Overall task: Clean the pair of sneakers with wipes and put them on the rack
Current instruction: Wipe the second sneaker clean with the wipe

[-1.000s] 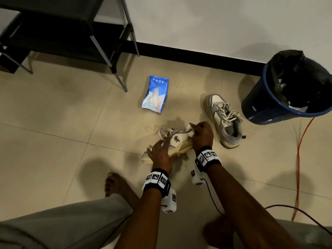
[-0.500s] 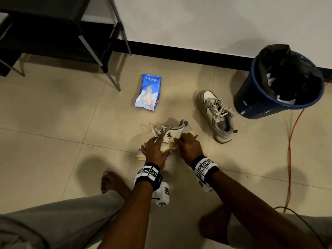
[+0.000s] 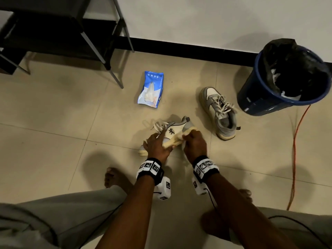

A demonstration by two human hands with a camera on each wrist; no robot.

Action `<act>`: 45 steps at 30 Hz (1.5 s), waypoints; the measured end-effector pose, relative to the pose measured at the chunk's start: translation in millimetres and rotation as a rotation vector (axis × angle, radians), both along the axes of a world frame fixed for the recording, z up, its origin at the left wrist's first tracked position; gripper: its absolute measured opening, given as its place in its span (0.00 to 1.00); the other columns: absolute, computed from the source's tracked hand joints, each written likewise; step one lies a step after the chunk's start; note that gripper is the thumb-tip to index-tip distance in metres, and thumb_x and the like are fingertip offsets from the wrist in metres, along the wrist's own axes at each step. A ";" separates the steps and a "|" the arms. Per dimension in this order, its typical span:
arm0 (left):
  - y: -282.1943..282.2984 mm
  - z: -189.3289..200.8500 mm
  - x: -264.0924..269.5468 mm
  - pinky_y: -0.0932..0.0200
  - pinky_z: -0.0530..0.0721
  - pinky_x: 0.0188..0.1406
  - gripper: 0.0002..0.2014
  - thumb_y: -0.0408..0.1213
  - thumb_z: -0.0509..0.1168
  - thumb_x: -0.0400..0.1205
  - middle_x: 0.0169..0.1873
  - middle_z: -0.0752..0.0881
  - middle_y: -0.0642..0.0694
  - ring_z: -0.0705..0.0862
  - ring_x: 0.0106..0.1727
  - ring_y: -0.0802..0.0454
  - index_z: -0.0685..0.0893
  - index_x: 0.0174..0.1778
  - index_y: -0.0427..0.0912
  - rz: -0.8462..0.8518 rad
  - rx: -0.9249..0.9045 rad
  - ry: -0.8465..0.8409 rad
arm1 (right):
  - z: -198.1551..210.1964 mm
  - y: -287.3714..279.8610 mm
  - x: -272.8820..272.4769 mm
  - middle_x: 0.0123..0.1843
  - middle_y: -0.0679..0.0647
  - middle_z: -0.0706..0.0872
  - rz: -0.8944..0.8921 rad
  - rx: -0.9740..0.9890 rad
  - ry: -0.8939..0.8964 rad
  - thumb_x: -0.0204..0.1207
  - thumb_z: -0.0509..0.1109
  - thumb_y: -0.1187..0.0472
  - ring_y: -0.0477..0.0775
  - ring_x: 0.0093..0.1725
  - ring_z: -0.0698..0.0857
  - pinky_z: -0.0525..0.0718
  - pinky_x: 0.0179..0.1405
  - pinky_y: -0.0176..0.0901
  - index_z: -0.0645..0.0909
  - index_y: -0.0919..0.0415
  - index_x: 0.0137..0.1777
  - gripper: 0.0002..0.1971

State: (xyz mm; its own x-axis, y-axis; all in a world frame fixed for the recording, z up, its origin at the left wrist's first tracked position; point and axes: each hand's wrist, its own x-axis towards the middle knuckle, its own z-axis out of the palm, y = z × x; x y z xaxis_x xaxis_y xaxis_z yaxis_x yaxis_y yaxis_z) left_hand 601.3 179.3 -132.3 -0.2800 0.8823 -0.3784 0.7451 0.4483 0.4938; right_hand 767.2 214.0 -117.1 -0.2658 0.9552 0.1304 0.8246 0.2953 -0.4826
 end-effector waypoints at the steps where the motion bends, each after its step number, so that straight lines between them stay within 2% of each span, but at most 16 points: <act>1: 0.3 1.2 0.3 0.35 0.54 0.79 0.46 0.61 0.75 0.69 0.73 0.73 0.44 0.68 0.77 0.41 0.62 0.83 0.65 0.007 -0.006 -0.010 | -2.0 -13.0 -9.4 0.43 0.61 0.84 0.157 0.011 -0.037 0.64 0.72 0.69 0.65 0.42 0.82 0.84 0.29 0.50 0.89 0.62 0.44 0.09; 3: 1.4 3.6 -0.9 0.36 0.54 0.79 0.50 0.63 0.78 0.64 0.72 0.73 0.45 0.67 0.77 0.42 0.62 0.82 0.67 0.025 -0.021 -0.053 | -2.1 -14.9 -5.3 0.42 0.60 0.85 0.230 -0.026 -0.070 0.65 0.75 0.68 0.64 0.42 0.83 0.84 0.31 0.49 0.89 0.61 0.44 0.08; 6: 2.6 5.7 -2.2 0.35 0.55 0.78 0.53 0.65 0.79 0.60 0.71 0.73 0.44 0.66 0.76 0.42 0.63 0.82 0.67 0.040 -0.028 -0.076 | -1.0 16.4 22.5 0.45 0.63 0.85 -0.275 -0.120 0.058 0.67 0.71 0.66 0.69 0.47 0.85 0.83 0.40 0.51 0.89 0.64 0.46 0.09; 7: 3.8 6.9 -0.7 0.34 0.55 0.78 0.53 0.66 0.79 0.59 0.72 0.72 0.44 0.65 0.77 0.42 0.64 0.81 0.66 0.033 -0.037 -0.052 | 0.3 22.6 27.4 0.44 0.63 0.85 -0.305 -0.127 0.064 0.66 0.69 0.65 0.70 0.46 0.84 0.82 0.39 0.52 0.89 0.65 0.45 0.10; 10: 13.7 16.4 12.9 0.32 0.59 0.76 0.54 0.65 0.82 0.53 0.73 0.68 0.43 0.62 0.77 0.40 0.69 0.77 0.61 0.039 -0.041 0.102 | 6.3 19.8 27.7 0.43 0.62 0.84 -0.075 -0.049 0.002 0.69 0.63 0.59 0.67 0.43 0.84 0.82 0.30 0.50 0.89 0.63 0.44 0.13; 13: 42.5 32.0 32.9 0.39 0.68 0.65 0.57 0.65 0.81 0.48 0.74 0.66 0.42 0.65 0.72 0.39 0.69 0.74 0.51 -0.106 0.050 0.338 | 5.6 17.2 32.7 0.45 0.60 0.84 -0.070 0.047 -0.048 0.69 0.56 0.55 0.66 0.45 0.83 0.77 0.28 0.46 0.89 0.60 0.42 0.20; 16: 73.1 39.8 51.4 0.43 0.70 0.60 0.52 0.66 0.79 0.52 0.68 0.72 0.41 0.70 0.64 0.38 0.73 0.70 0.45 -0.405 0.001 0.481 | 3.7 10.5 32.1 0.51 0.62 0.83 -0.132 0.013 -0.072 0.68 0.61 0.65 0.67 0.52 0.80 0.78 0.30 0.47 0.89 0.60 0.44 0.14; 18: 83.1 38.5 57.9 0.44 0.70 0.60 0.45 0.66 0.77 0.56 0.61 0.79 0.43 0.70 0.63 0.40 0.77 0.65 0.44 -0.507 -0.038 0.518 | -0.8 14.6 30.6 0.49 0.61 0.84 -0.137 -0.091 -0.052 0.66 0.68 0.71 0.68 0.49 0.83 0.81 0.30 0.51 0.89 0.61 0.47 0.13; 22: 78.8 38.7 66.6 0.45 0.73 0.62 0.45 0.59 0.81 0.57 0.60 0.81 0.45 0.70 0.65 0.40 0.75 0.67 0.43 -0.518 -0.042 0.471 | 7.9 40.8 41.1 0.51 0.59 0.89 -0.319 -0.271 0.148 0.70 0.70 0.66 0.63 0.51 0.87 0.85 0.45 0.49 0.89 0.55 0.57 0.17; 24: 75.5 48.3 69.9 0.45 0.76 0.61 0.47 0.58 0.83 0.54 0.60 0.79 0.45 0.71 0.65 0.40 0.75 0.66 0.43 -0.497 -0.007 0.404 | 27.2 46.8 41.2 0.49 0.60 0.89 -0.341 -0.217 0.229 0.69 0.68 0.65 0.62 0.49 0.87 0.82 0.45 0.44 0.90 0.58 0.54 0.15; 26: 70.5 54.1 68.1 0.48 0.76 0.58 0.43 0.56 0.82 0.54 0.57 0.79 0.46 0.72 0.61 0.40 0.76 0.62 0.44 -0.442 0.060 0.311 | 49.9 36.6 33.0 0.46 0.58 0.87 -0.217 -0.079 0.198 0.69 0.68 0.64 0.60 0.47 0.84 0.77 0.44 0.40 0.90 0.59 0.51 0.13; 30: 50.8 66.5 67.6 0.52 0.66 0.51 0.26 0.49 0.68 0.62 0.52 0.80 0.49 0.77 0.55 0.41 0.77 0.57 0.47 -0.384 0.217 0.152 | 81.3 -3.1 28.0 0.48 0.58 0.87 0.167 0.058 0.069 0.72 0.71 0.63 0.60 0.47 0.83 0.81 0.39 0.46 0.88 0.61 0.47 0.07; 32: 37.1 77.3 74.7 0.50 0.66 0.53 0.31 0.52 0.75 0.58 0.52 0.81 0.51 0.77 0.55 0.44 0.80 0.57 0.47 -0.377 0.242 0.113 | 89.1 -4.3 41.5 0.51 0.60 0.87 0.217 0.144 -0.018 0.71 0.73 0.61 0.63 0.48 0.84 0.82 0.40 0.47 0.88 0.61 0.53 0.11; 36: 9.6 88.1 87.4 0.49 0.69 0.59 0.46 0.50 0.86 0.48 0.56 0.80 0.46 0.75 0.56 0.43 0.80 0.63 0.42 -0.248 0.217 -0.048 | 103.9 16.1 62.3 0.49 0.62 0.86 -0.300 0.048 0.116 0.69 0.74 0.70 0.65 0.51 0.84 0.85 0.48 0.53 0.89 0.63 0.51 0.11; 41: -14.9 89.3 95.2 0.50 0.70 0.64 0.43 0.47 0.86 0.54 0.60 0.82 0.45 0.78 0.61 0.42 0.78 0.65 0.44 -0.247 0.238 -0.076 | 114.4 -20.2 37.9 0.39 0.58 0.86 0.156 0.153 -0.003 0.70 0.68 0.60 0.61 0.41 0.83 0.82 0.33 0.48 0.90 0.60 0.46 0.10; 45: -18.6 96.0 88.7 0.54 0.66 0.56 0.53 0.49 0.86 0.43 0.63 0.80 0.50 0.77 0.60 0.45 0.77 0.68 0.46 -0.295 0.339 -0.070 | 122.1 -8.6 59.0 0.41 0.62 0.84 -0.215 0.089 0.078 0.70 0.75 0.69 0.65 0.44 0.83 0.84 0.42 0.55 0.90 0.64 0.46 0.06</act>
State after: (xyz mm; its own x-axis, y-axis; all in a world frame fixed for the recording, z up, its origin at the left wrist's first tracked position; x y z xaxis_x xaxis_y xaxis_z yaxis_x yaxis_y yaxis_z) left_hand 689.9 160.8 -36.3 0.0179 0.9978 -0.0634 0.7765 0.0261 0.6296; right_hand 826.2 205.4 5.0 -0.0433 0.9725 0.2287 0.8341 0.1612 -0.5275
